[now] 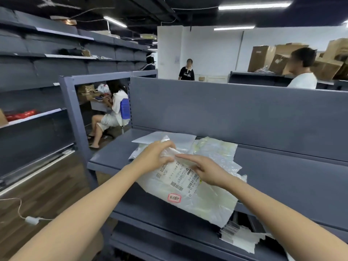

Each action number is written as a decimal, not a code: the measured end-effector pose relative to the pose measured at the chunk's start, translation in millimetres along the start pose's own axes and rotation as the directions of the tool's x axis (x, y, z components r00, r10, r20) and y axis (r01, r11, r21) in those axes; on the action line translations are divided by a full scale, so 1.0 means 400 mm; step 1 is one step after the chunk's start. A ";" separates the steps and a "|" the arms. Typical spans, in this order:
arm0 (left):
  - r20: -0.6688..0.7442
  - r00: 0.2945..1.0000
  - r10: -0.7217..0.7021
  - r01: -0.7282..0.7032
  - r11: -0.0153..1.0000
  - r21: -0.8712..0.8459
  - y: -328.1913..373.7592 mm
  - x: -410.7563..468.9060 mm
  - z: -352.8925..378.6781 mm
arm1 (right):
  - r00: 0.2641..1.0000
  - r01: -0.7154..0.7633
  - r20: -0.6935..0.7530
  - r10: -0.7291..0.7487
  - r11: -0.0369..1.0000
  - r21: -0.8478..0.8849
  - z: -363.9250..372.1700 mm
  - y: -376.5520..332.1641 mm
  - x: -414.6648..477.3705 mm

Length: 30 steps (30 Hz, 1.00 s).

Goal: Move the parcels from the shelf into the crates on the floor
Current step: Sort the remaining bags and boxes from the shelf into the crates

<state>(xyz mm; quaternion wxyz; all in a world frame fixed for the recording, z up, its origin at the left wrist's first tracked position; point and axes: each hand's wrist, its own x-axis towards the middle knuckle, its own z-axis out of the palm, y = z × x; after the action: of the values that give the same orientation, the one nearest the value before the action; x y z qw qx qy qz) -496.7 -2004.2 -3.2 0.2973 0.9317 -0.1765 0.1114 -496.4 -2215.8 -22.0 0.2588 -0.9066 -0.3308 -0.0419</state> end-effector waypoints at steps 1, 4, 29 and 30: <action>-0.036 0.999 -0.009 0.007 0.999 -0.051 -0.030 -0.006 -0.013 | 0.999 -0.008 -0.045 0.007 0.999 -0.040 0.016 -0.015 0.020; -0.170 0.983 -0.072 0.040 0.983 -0.182 -0.127 -0.024 -0.053 | 0.936 -0.013 -0.345 -0.075 0.969 -0.246 0.068 -0.053 0.078; 0.147 0.989 0.019 0.099 0.656 -0.749 -0.308 -0.238 -0.081 | 0.672 -0.294 -0.453 0.586 0.772 0.563 0.342 -0.381 -0.002; 0.125 0.992 0.003 0.087 0.697 -0.711 -0.301 -0.252 -0.071 | 0.677 -0.310 -0.436 0.593 0.767 0.562 0.348 -0.388 -0.019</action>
<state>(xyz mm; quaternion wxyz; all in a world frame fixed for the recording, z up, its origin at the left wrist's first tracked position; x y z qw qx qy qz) -544.2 -1869.4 -74.1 0.6274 0.7517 -0.2016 -0.0270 -612.3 -2050.6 -75.5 0.5492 -0.8165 0.0082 -0.1781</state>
